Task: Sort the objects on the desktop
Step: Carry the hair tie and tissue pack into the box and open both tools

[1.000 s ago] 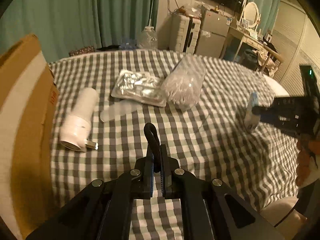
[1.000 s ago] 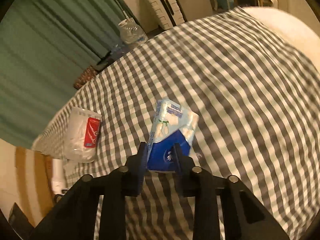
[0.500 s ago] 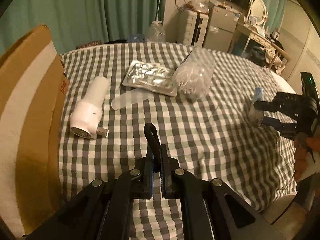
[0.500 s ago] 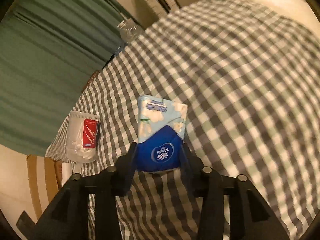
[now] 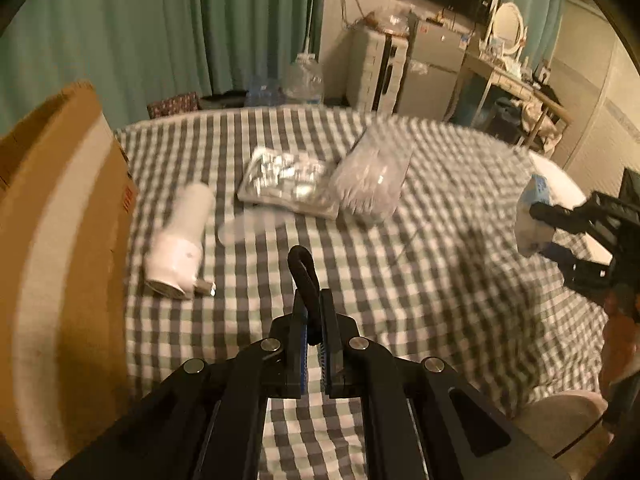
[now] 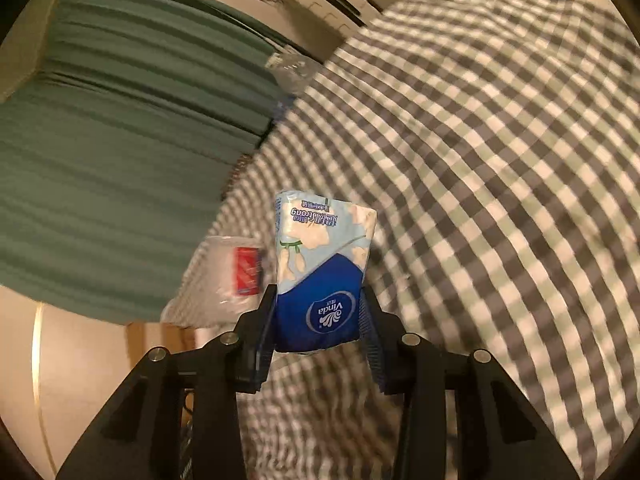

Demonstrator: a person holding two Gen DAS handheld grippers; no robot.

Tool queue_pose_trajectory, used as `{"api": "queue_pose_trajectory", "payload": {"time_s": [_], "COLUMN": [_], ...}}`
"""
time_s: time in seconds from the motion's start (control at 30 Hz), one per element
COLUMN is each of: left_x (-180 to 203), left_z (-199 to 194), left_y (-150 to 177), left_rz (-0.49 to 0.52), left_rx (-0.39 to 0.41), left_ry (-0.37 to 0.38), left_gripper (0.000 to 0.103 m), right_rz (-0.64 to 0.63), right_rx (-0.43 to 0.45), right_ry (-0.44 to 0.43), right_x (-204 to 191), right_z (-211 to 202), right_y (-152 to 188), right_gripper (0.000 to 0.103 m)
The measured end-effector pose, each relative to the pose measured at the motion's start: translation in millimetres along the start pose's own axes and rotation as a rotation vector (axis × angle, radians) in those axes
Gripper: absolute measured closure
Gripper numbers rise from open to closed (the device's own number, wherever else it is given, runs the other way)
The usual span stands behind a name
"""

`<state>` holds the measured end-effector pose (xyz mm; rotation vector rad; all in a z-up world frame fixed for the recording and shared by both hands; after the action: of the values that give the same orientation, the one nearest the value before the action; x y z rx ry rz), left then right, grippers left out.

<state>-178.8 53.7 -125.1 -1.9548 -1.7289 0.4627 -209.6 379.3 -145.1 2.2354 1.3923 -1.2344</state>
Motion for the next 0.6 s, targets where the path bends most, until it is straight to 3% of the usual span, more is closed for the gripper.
{"api": "queue_pose_trajectory", "payload": {"time_s": [0.17, 0.27, 0.6], "left_x": [-3.3, -7.2, -46.4], "left_z": [-49.3, -81.7, -176.0], "left_y": [-14.8, -26.1, -52.4], "left_rz": [-0.006, -0.018, -0.061], "left_rx": [0.074, 0.124, 0.269], "left_ry": [0.010, 0.007, 0.005], "left_gripper": [0.098, 0.098, 0.098], "right_rz": [-0.015, -0.064, -0.303], "right_rx": [-0.014, -0.017, -0.037], "right_ry": [-0.158, -0.205, -0.225], "right_x": [-32.9, -66.7, -197.2], "right_z": [-37.9, -56.5, -72.9], "right_y": [25.9, 43.3, 116.8], "right_gripper": [0.064, 0.064, 0.064]}}
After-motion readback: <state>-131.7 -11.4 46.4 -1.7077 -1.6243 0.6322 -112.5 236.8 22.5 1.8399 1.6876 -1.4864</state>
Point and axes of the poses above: each gripper's, at about its wrist camera, not at the fingertips, and z roughly the way its jaws point, x to its right, y to its underside, the point moved 2 cm from there along z, roughly the way its jaws point, and after that the axes turned 3 degrees about -x, right-handed, at the moved point
